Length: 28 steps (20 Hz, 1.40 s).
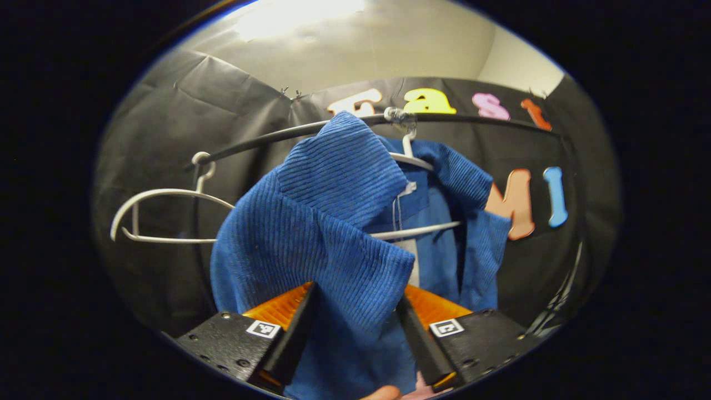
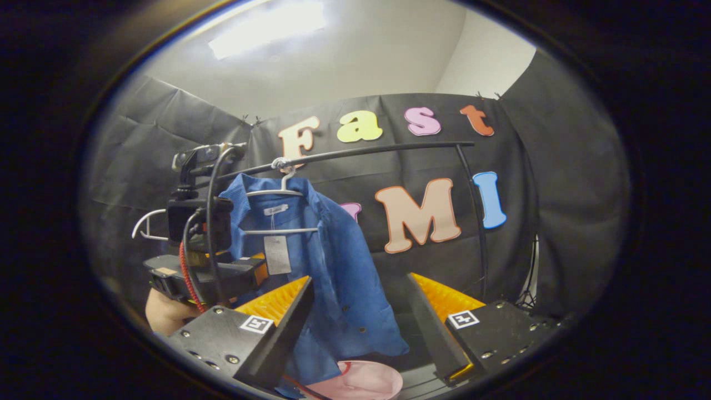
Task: Grasp the clothes on the hanger with both hands and then place them into the laundry hamper below.
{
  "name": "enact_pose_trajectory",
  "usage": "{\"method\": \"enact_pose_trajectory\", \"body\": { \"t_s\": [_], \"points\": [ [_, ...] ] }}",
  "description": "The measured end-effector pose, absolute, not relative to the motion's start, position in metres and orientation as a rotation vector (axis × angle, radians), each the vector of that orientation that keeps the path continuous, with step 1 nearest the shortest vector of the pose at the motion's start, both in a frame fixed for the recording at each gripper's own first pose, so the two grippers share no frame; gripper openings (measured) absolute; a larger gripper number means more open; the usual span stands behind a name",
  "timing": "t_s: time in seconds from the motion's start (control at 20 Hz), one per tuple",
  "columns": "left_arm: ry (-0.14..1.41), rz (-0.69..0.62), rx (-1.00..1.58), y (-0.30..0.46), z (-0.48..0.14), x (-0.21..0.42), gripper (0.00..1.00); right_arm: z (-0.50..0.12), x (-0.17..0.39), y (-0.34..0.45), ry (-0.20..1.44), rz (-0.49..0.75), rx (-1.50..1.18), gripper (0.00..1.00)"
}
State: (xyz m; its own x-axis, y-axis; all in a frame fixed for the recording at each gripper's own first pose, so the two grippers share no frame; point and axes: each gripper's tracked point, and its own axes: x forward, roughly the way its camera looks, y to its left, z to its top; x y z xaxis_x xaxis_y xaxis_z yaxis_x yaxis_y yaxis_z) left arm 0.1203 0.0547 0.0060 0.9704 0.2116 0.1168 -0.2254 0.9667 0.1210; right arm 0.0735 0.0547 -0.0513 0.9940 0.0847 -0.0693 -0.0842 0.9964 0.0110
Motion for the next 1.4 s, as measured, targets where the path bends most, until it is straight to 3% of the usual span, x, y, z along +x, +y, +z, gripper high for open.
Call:
{"method": "enact_pose_trajectory", "body": {
  "t_s": [0.05, 0.25, 0.3, 0.65, 1.25, 1.35, 1.4],
  "points": [
    [-0.112, 0.178, 0.131, 0.057, 0.007, 0.122, 0.75, -0.053, 0.079, 0.062, 0.070, 0.100, -0.003, 0.98],
    [-0.142, 0.093, 0.105, 0.072, 0.017, 0.121, 0.03, -0.069, 0.106, 0.081, 0.094, 0.119, -0.077, 0.99],
    [-0.117, 0.057, 0.103, 0.068, 0.013, 0.118, 0.00, -0.074, 0.115, 0.087, 0.101, 0.124, -0.091, 1.00],
    [-0.078, -0.240, -0.012, 0.041, 0.020, 0.049, 0.01, -0.101, 0.190, 0.116, 0.105, 0.110, -0.083, 0.98],
    [-0.070, -0.399, -0.092, 0.048, 0.051, -0.019, 0.00, -0.132, 0.286, 0.129, 0.162, 0.099, -0.058, 0.98],
    [-0.087, -0.423, -0.059, 0.056, 0.058, -0.032, 0.00, -0.138, 0.296, 0.127, 0.182, 0.090, -0.064, 0.92],
    [-0.090, -0.432, -0.028, 0.063, 0.060, -0.035, 0.00, -0.140, 0.297, 0.124, 0.186, 0.082, -0.081, 0.63]
  ]
}}
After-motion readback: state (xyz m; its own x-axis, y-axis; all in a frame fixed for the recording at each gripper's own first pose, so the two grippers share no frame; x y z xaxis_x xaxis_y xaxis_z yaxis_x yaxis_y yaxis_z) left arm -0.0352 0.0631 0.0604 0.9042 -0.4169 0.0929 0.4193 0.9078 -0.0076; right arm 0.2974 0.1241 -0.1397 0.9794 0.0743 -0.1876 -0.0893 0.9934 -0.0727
